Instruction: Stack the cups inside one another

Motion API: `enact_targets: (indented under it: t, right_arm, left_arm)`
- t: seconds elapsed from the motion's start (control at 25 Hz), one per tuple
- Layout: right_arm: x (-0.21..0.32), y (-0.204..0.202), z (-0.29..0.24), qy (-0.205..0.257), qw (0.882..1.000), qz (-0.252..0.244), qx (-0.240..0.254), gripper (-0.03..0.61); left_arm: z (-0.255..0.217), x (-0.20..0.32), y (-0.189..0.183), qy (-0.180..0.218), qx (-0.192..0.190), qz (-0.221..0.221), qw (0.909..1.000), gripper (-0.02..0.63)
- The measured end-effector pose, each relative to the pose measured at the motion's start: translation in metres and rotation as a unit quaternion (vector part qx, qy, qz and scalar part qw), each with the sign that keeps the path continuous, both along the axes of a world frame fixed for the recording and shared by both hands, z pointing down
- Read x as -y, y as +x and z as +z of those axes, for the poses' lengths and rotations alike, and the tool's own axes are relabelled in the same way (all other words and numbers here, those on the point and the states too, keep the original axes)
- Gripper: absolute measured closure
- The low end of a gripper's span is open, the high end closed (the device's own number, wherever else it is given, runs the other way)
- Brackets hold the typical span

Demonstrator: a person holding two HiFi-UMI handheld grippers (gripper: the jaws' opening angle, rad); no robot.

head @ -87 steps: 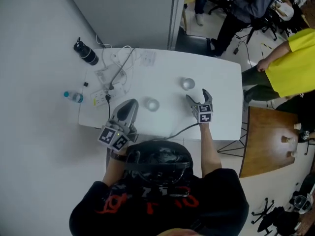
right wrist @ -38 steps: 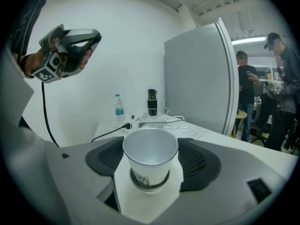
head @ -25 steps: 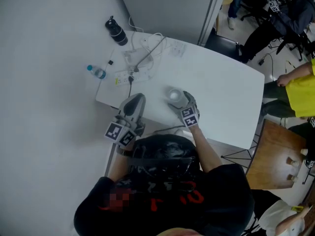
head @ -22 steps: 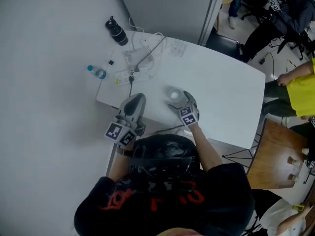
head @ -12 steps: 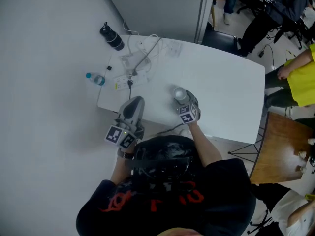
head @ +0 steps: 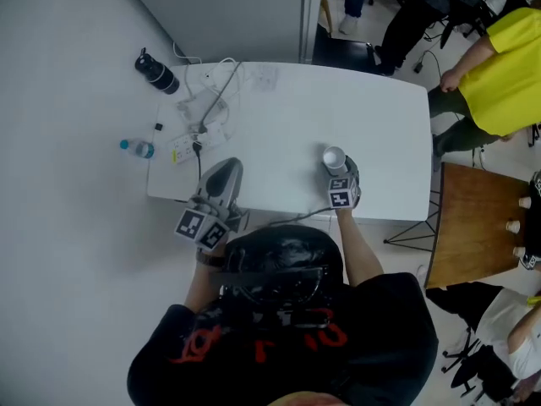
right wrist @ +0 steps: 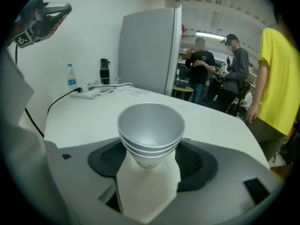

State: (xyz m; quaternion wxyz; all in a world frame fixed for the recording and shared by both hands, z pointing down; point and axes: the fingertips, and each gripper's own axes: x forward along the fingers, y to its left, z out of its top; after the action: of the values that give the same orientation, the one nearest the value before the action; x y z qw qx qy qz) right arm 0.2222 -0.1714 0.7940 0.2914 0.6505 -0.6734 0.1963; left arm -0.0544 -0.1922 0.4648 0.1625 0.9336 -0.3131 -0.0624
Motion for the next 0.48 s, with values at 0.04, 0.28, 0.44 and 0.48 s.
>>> enact_targets:
  t: [0.04, 0.28, 0.44, 0.48]
  right_arm:
    - [-0.001, 0.004, 0.001, 0.0, 1.0, 0.008, 0.005, 0.242]
    - [-0.027, 0.017, -0.022, 0.037, 0.995, 0.061, 0.062, 0.202]
    - [-0.058, 0.014, -0.087, 0.12, 0.985, 0.077, 0.103, 0.202]
    - [-0.066, 0.013, -0.107, 0.144, 0.98, 0.077, 0.115, 0.202]
  left_arm:
    - [0.002, -0.001, 0.002, -0.002, 0.001, 0.004, 1.0, 0.581]
    - [0.006, -0.012, 0.023, -0.007, 0.018, 0.025, 0.9995, 0.581]
    - [0.006, -0.028, 0.035, -0.009, 0.026, 0.025, 0.9993, 0.581]
    - [0.009, -0.033, 0.038, -0.013, 0.028, 0.024, 0.9992, 0.581]
